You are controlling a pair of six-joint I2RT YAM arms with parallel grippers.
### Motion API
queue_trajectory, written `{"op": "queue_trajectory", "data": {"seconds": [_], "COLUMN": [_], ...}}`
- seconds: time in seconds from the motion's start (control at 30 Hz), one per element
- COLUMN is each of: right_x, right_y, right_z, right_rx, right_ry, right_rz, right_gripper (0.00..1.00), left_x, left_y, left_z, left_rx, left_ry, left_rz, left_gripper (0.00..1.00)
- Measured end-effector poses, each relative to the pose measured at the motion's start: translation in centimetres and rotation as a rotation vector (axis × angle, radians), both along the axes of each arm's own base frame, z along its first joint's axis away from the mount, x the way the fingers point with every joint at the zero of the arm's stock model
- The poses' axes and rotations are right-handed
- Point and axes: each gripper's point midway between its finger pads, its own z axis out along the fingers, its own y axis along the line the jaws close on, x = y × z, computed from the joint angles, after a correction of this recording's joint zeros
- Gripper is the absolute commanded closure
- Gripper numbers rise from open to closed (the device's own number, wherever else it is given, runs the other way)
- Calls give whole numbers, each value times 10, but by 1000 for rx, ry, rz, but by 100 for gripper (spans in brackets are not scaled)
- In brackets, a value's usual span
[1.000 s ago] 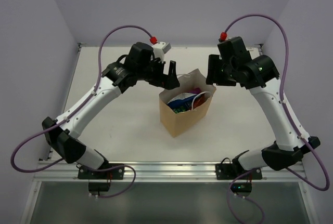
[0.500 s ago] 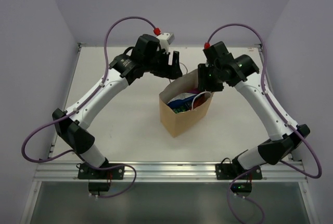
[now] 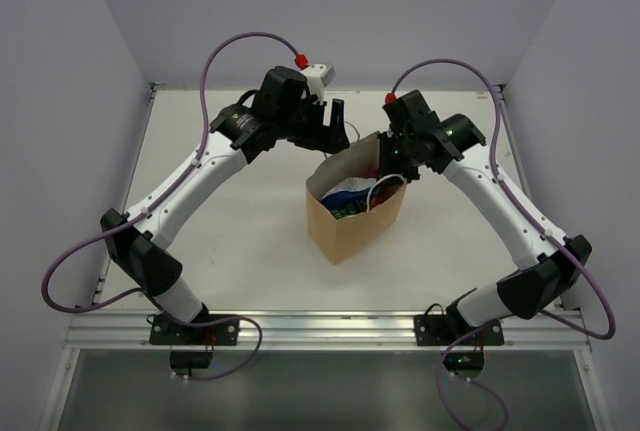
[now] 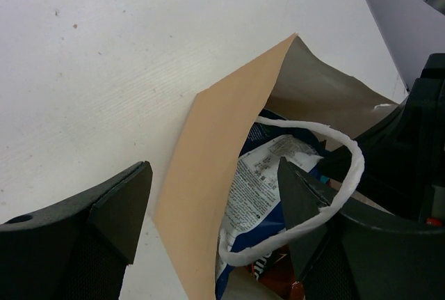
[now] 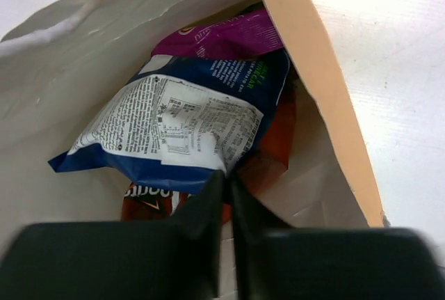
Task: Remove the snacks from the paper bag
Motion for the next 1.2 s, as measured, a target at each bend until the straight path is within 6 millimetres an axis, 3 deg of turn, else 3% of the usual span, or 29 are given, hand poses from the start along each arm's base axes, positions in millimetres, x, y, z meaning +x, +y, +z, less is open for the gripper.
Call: {"op": "queue_trajectory", "data": {"seconds": [0.23,0.37,0.47,0.53,0.57,0.6,0.7,0.8,1.0,1.2], "right_x": [0,6,12,16,18,21,24,24,26,41], "right_y": [10,22,31,32,31,31,29,23,-5,-61], "right_z": [8,44,88,119,135,151,188,206,213,219], "right_rx": [26,77,141,181,195,213,250,257,181,49], "right_ry": [-18,-97,-199,-275,-313,-355,-456,-515,-593,-670], "right_rz": [18,41,60,63,59,57,55,45,-43,-254], "right_gripper": [100,100,100,100,100,100,100,100,100,100], "left_x": [0,1,-1,-3,-3,-4,-5,-7,-18,-32], "left_y": [1,5,10,13,15,16,19,23,33,47], "left_z": [0,-6,-18,-26,-29,-31,-32,-28,-23,-20], "left_rx": [3,19,37,53,60,61,66,65,65,63], "left_ry": [0,5,34,55,60,68,69,62,62,64], "left_rz": [4,23,49,66,73,81,92,103,119,135], "left_gripper": [22,32,69,82,96,100,100,100,100,100]}}
